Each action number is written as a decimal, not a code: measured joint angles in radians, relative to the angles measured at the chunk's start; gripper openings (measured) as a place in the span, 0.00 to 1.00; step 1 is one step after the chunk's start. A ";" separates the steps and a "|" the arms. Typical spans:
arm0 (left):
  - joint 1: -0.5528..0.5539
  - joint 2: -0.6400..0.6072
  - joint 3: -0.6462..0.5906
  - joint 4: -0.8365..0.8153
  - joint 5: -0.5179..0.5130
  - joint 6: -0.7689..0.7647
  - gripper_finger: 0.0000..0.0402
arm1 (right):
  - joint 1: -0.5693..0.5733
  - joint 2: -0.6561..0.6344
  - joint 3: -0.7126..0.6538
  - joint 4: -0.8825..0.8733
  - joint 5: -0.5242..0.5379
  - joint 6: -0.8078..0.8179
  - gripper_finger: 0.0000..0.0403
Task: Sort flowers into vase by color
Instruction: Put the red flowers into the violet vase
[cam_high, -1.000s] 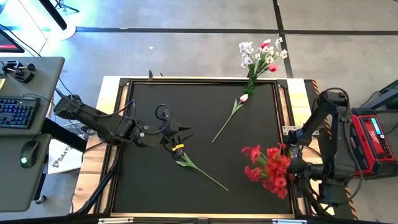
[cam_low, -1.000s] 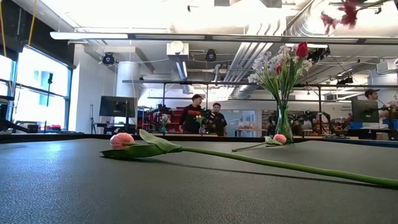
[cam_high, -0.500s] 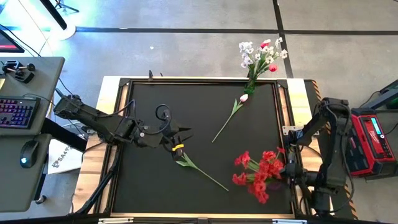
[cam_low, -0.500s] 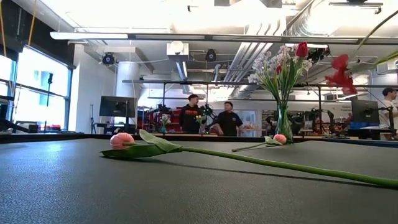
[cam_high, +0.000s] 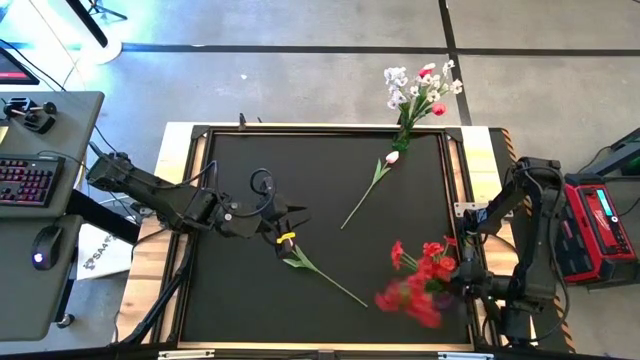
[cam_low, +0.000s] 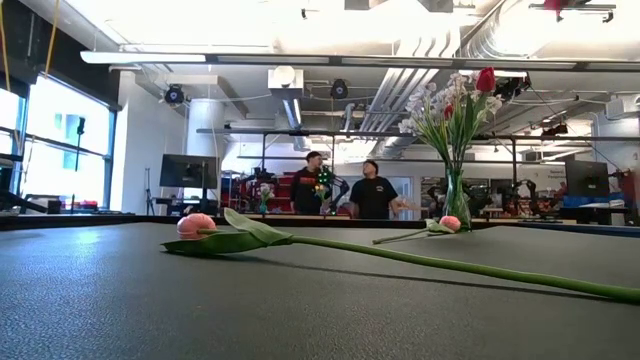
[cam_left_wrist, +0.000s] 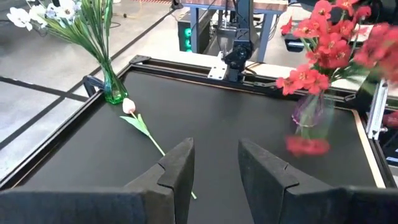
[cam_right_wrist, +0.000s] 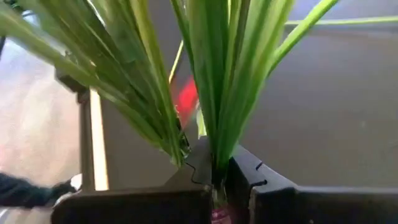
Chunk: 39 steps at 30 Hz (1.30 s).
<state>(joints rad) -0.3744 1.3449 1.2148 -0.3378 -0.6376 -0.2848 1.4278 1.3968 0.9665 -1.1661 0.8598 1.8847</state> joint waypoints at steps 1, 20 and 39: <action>0.000 0.000 0.000 0.000 0.000 0.000 0.28 | 0.004 -0.010 0.000 0.006 -0.011 -0.002 0.01; 0.000 0.000 0.000 0.003 -0.002 0.008 0.27 | 0.015 -0.080 0.000 -0.027 -0.074 -0.060 0.02; 0.000 0.000 0.000 0.004 -0.002 0.008 0.27 | 0.015 -0.264 0.001 -0.017 -0.342 -0.160 0.29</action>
<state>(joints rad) -0.3748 1.3449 1.2148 -0.3340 -0.6392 -0.2764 1.4429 1.1323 0.9672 -1.1827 0.5174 1.7248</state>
